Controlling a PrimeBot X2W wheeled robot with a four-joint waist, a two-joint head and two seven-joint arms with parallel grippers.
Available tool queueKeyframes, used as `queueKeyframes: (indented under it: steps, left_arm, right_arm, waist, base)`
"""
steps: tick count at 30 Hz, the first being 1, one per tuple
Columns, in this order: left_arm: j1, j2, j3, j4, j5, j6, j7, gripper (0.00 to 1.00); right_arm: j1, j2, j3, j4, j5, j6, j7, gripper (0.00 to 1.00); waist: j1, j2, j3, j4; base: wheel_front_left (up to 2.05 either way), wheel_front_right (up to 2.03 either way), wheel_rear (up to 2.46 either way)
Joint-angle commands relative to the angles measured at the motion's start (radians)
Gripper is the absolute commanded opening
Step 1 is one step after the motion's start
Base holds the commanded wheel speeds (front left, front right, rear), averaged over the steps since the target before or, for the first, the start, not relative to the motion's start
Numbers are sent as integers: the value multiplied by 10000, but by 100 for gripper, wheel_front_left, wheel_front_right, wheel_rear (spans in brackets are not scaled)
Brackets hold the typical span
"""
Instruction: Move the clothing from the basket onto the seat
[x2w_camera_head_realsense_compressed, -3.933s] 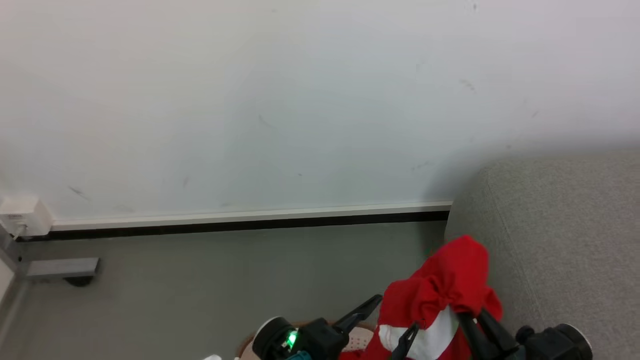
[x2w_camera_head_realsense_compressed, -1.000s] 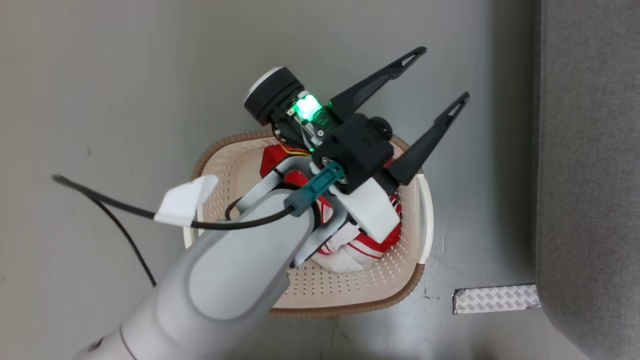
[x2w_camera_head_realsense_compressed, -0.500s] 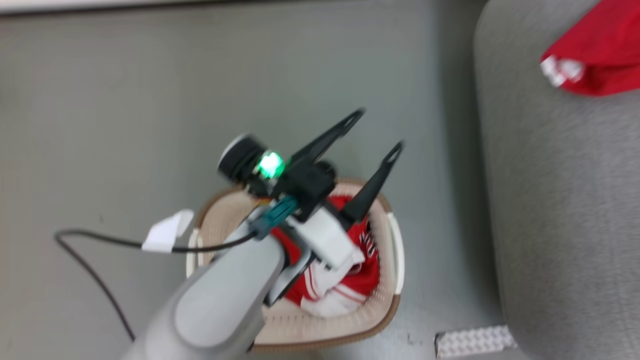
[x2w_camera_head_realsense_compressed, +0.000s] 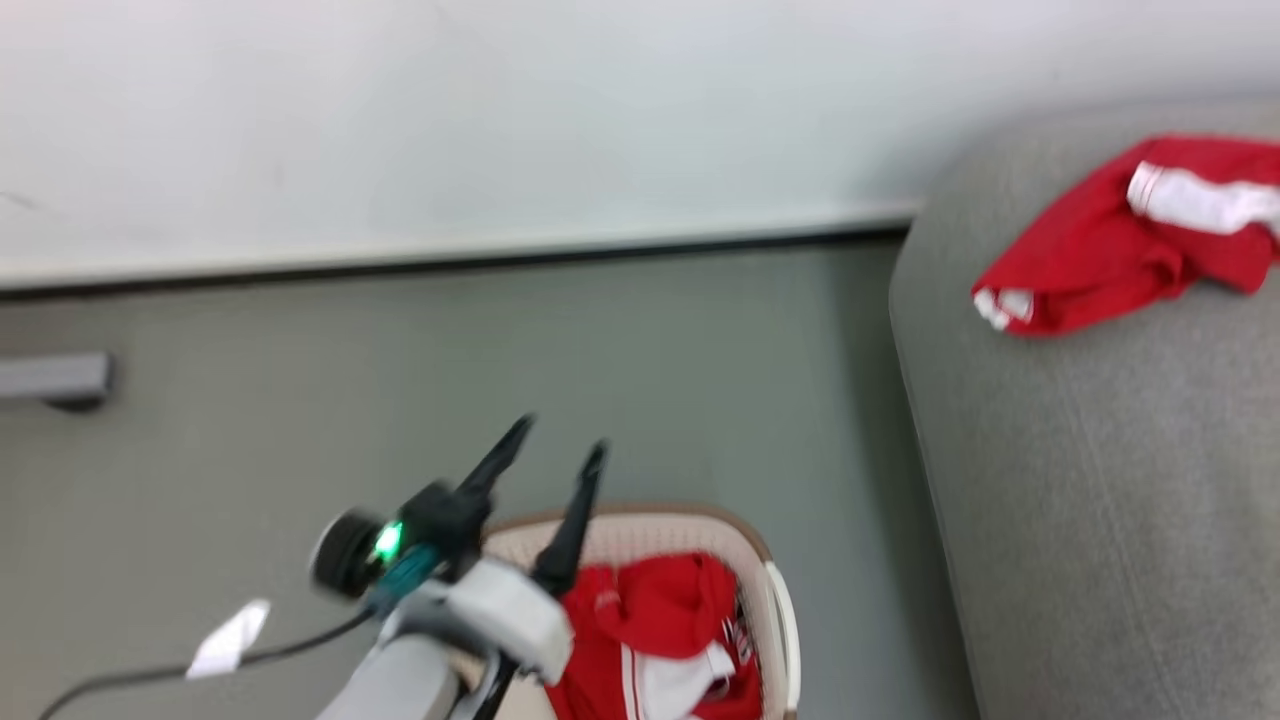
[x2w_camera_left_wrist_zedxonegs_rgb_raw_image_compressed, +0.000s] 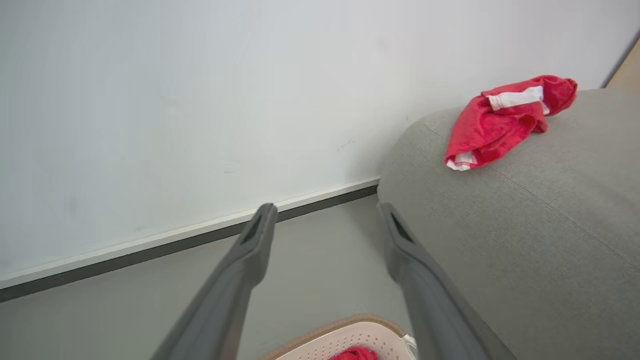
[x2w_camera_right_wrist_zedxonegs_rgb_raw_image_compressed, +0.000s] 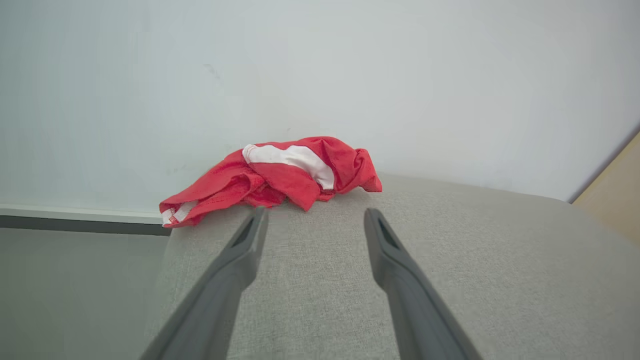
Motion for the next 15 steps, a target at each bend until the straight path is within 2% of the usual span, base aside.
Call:
queueKeyframes:
  steps: [1, 8, 15]
  left_arm:
    - [376, 89, 127, 32, -192, 115, -127, 100]
    - [2036, 268, 870, 80, -621, 694, -309, 100]
    - [3394, 134, 1523, -291, -536, 970, -305, 100]
  right_arm:
    - [448, 212, 101, -305, -159, -33, -30, 100]
    - [2216, 1400, 823, -1586, -93, -33, -30, 100]
    - [3459, 2053, 1348, -1929, 176, -33, -30, 100]
  waist:
    - [5, 0, -846, 316]
    - [5, 0, -1952, 695]
    - [5, 0, -2746, 1118]
  base:
    - [0, 0, 0]
    - [0, 0, 0]
    - [0, 0, 0]
